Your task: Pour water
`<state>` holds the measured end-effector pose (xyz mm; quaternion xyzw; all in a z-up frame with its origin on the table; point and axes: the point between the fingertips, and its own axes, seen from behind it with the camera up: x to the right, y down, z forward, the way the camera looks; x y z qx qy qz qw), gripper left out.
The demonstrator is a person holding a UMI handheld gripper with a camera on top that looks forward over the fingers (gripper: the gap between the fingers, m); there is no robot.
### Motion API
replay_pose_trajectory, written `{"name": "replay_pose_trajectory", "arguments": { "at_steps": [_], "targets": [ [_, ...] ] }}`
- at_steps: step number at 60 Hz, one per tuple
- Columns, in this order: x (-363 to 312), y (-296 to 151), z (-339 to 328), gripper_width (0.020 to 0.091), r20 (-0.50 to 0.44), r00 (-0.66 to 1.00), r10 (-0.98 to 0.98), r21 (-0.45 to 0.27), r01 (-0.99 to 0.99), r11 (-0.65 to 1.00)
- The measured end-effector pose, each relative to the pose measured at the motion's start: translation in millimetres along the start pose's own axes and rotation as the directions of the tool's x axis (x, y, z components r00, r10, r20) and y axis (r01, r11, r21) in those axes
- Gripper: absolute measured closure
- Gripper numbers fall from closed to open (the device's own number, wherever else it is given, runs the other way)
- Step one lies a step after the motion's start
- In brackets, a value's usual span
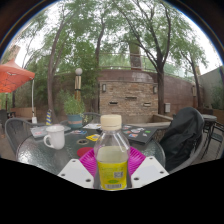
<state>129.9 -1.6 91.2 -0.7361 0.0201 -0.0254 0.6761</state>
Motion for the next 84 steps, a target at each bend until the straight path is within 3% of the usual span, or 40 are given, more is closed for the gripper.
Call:
{"name": "replay_pose_trajectory", "arguments": {
  "at_steps": [7, 12, 16, 20, 28, 35, 40, 41, 49, 60, 66, 68, 69, 75, 77, 78, 80, 84],
  "targets": [
    [4, -53, 11, 0.0731, -0.041, 0.977, -0.209, 0.060, 0.212, 0.976],
    [-5, -121, 30, 0.0734, -0.095, 0.906, -0.412, 0.127, 0.422, 0.898],
    [-29, -171, 50, 0.0735, -0.129, 0.792, -0.596, 0.177, 0.610, 0.772],
    [-71, -203, 81, 0.0736, -0.172, 0.573, -0.802, 0.173, 0.819, 0.547],
    [-137, -174, 134, 0.0737, -0.173, -0.003, -0.985, 0.125, 0.992, -0.025],
    [-171, -128, 161, 0.0736, -0.188, -0.494, -0.849, 0.090, 0.852, -0.516],
    [-178, -109, 167, 0.0737, -0.183, -0.645, -0.742, 0.084, 0.741, -0.666],
    [-180, -110, 180, 0.0737, -0.176, -0.665, -0.726, 0.109, 0.720, -0.686],
    [-192, -109, 184, 0.0735, -0.230, -0.773, -0.591, 0.074, 0.592, -0.803],
    [-193, -114, 188, 0.0734, -0.244, -0.753, -0.611, 0.080, 0.612, -0.786],
    [-195, -140, 184, 0.0736, -0.253, -0.598, -0.761, 0.109, 0.763, -0.636],
    [-193, -158, 180, 0.0733, -0.256, -0.474, -0.842, 0.118, 0.849, -0.514],
    [-186, -162, 165, 0.0734, -0.300, -0.381, -0.875, 0.094, 0.900, -0.425],
    [-158, -202, 174, 0.0736, -0.172, 0.265, -0.949, 0.186, 0.954, 0.233],
    [-143, -191, 148, 0.0732, -0.162, 0.532, -0.831, 0.207, 0.842, 0.498],
    [-140, -196, 169, 0.0732, -0.076, 0.609, -0.790, 0.197, 0.786, 0.586],
    [-130, -185, 167, 0.0733, -0.003, 0.783, -0.622, 0.187, 0.612, 0.769],
    [-133, -151, 162, 0.0733, 0.183, 0.950, -0.254, 0.128, 0.233, 0.964]
  ]
}}
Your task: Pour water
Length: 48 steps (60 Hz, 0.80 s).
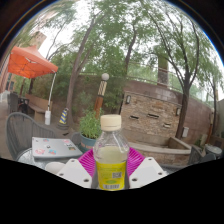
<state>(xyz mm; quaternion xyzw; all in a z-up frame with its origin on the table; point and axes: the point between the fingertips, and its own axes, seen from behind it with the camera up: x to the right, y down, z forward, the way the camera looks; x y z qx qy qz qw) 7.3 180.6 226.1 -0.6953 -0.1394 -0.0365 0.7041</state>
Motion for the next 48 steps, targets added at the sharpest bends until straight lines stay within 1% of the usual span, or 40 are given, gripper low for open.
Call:
{"name": "replay_pose_trajectory", "arguments": {
  "at_steps": [2, 3, 5, 6, 9, 10, 15, 20, 25, 27, 29, 30, 31, 35, 42, 45, 48],
  "targets": [
    [-6, 19, -6, 0.0732, 0.036, 0.989, 0.145, -0.025, -0.144, 0.989],
    [-18, 40, -1, 0.0731, 0.036, 0.978, 0.203, -0.024, -0.202, 0.979],
    [-21, 58, -5, 0.0732, 0.043, 0.961, 0.272, -0.041, -0.270, 0.962],
    [-10, 53, -6, 0.0731, 0.057, 0.958, 0.282, -0.064, -0.278, 0.958],
    [-16, 75, -10, 0.0731, 0.074, 0.946, 0.314, -0.079, -0.309, 0.948],
    [-28, 87, -4, 0.0733, 0.079, 0.943, 0.323, -0.085, -0.316, 0.945],
    [-43, 117, 1, 0.0734, 0.097, 0.936, 0.338, -0.121, -0.326, 0.937],
    [-54, 127, 4, 0.0733, 0.130, 0.929, 0.345, -0.120, -0.331, 0.936],
    [-40, 132, 9, 0.0734, 0.133, 0.928, 0.348, -0.143, -0.330, 0.933],
    [-54, 148, 14, 0.0734, 0.129, 0.931, 0.342, -0.157, -0.321, 0.934],
    [-54, 164, 18, 0.0734, 0.121, 0.936, 0.331, -0.181, -0.307, 0.934],
    [-57, 168, 15, 0.0732, 0.129, 0.939, 0.319, -0.177, -0.294, 0.939],
    [-57, 160, 14, 0.0733, 0.138, 0.942, 0.307, -0.137, -0.289, 0.948],
    [-57, 163, 12, 0.0733, 0.141, 0.953, 0.268, -0.136, -0.249, 0.959],
    [-56, 158, 11, 0.0730, 0.130, 0.953, 0.274, -0.132, -0.258, 0.957],
    [-55, 158, 12, 0.0687, 0.128, 0.953, 0.275, -0.127, -0.259, 0.957],
    [-56, 160, 13, 0.0621, 0.128, 0.956, 0.264, -0.124, -0.248, 0.961]
  ]
}}
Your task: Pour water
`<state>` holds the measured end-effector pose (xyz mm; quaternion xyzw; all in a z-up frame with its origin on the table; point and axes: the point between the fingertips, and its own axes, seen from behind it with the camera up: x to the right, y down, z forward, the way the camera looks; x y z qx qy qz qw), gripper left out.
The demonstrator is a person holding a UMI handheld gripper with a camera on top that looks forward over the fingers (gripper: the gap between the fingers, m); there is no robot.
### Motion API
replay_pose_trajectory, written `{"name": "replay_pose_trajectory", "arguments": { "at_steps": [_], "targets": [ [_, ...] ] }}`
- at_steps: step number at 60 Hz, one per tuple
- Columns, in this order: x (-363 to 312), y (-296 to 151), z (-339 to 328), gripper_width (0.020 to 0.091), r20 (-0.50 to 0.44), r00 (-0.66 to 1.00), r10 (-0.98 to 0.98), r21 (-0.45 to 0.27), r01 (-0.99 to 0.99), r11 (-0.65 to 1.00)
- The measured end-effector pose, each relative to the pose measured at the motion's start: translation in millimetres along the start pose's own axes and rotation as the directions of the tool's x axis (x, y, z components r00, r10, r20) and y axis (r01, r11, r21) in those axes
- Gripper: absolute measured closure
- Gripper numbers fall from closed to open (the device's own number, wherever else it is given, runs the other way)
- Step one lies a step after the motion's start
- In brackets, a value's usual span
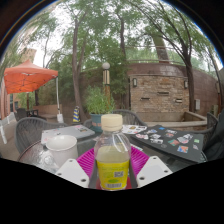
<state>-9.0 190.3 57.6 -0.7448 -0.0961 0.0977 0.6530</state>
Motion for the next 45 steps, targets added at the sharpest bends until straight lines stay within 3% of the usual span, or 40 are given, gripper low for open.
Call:
{"name": "replay_pose_trajectory", "arguments": {
  "at_steps": [4, 8, 12, 24, 45],
  "targets": [
    [18, 1, -11, 0.0501, -0.035, 0.999, -0.040, -0.061, 0.038, 0.997],
    [26, 7, -20, 0.0247, -0.068, 0.994, -0.088, -0.097, 0.081, 0.992],
    [29, 2, -33, 0.0265, -0.093, 0.990, -0.110, -0.086, 0.102, 0.991],
    [3, -1, -101, 0.0264, -0.040, 0.998, -0.039, -0.111, 0.034, 0.993],
    [-30, -6, -286, 0.0265, -0.060, 0.998, 0.001, -0.134, -0.009, 0.991]
  ]
}}
